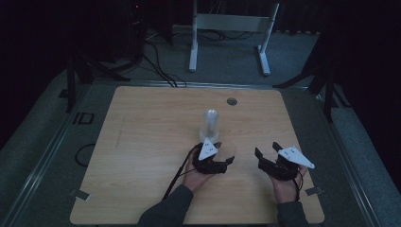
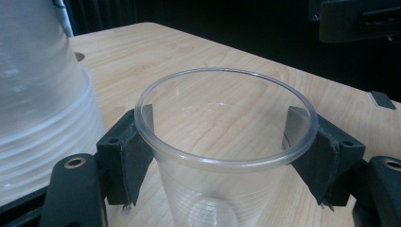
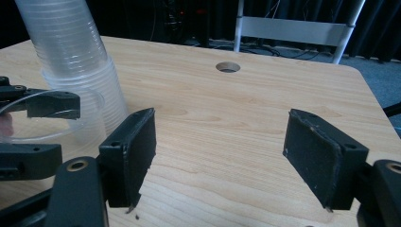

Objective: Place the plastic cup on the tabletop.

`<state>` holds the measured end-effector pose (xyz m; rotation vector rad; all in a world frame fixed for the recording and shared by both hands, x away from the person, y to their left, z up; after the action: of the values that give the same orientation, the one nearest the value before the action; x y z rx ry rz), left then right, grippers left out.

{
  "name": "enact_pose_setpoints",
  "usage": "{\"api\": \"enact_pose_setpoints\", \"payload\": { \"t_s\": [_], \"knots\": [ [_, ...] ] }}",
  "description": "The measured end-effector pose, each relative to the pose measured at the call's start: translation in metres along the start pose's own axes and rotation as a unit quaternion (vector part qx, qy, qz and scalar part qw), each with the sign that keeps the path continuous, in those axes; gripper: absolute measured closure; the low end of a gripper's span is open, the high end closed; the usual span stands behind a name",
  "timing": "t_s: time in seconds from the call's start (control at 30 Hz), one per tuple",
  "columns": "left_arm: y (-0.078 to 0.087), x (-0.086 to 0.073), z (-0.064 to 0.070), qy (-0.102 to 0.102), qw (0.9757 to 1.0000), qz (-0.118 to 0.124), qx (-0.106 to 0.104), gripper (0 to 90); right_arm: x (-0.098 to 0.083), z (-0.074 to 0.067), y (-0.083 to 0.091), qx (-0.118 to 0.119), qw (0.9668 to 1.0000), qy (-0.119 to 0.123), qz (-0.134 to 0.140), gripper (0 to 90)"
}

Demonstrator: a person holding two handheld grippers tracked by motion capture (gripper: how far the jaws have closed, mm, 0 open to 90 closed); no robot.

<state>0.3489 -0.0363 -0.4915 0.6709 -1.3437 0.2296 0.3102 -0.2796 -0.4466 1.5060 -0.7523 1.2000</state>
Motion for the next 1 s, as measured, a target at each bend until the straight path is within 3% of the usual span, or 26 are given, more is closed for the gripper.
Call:
{"api": "enact_pose_setpoints", "payload": {
  "t_s": [0.27,0.4,0.6,1.0],
  "knots": [
    [-0.001,-0.007,0.004,-0.003,0.9998,-0.019,0.001,22.8,0.000,0.000,0.000,0.000,1.0000,0.000,0.000,25.8],
    [0.000,-0.009,0.003,0.005,0.9995,-0.032,0.003,16.3,0.000,0.000,0.000,0.001,1.0000,0.001,-0.001,25.8],
    [0.003,-0.011,0.003,0.007,0.9992,-0.039,0.001,14.9,0.000,0.000,0.000,0.000,1.0000,0.001,-0.001,25.8],
    [0.027,-0.023,-0.004,0.021,0.9990,-0.040,0.004,14.9,0.000,0.001,0.000,0.000,1.0000,0.000,-0.001,25.8]
  ]
}}
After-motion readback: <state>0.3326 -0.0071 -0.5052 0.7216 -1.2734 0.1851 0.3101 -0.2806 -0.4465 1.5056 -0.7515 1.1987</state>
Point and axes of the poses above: each handheld gripper's, and its own axes: y roughly backward along the jaws, x roughly out of its top, z roughly to its right, the point moved 2 cm from there along -y, roughly forward along the jaws, and after that the axes turned 2 degrees about -x, right-handed, at the moved point
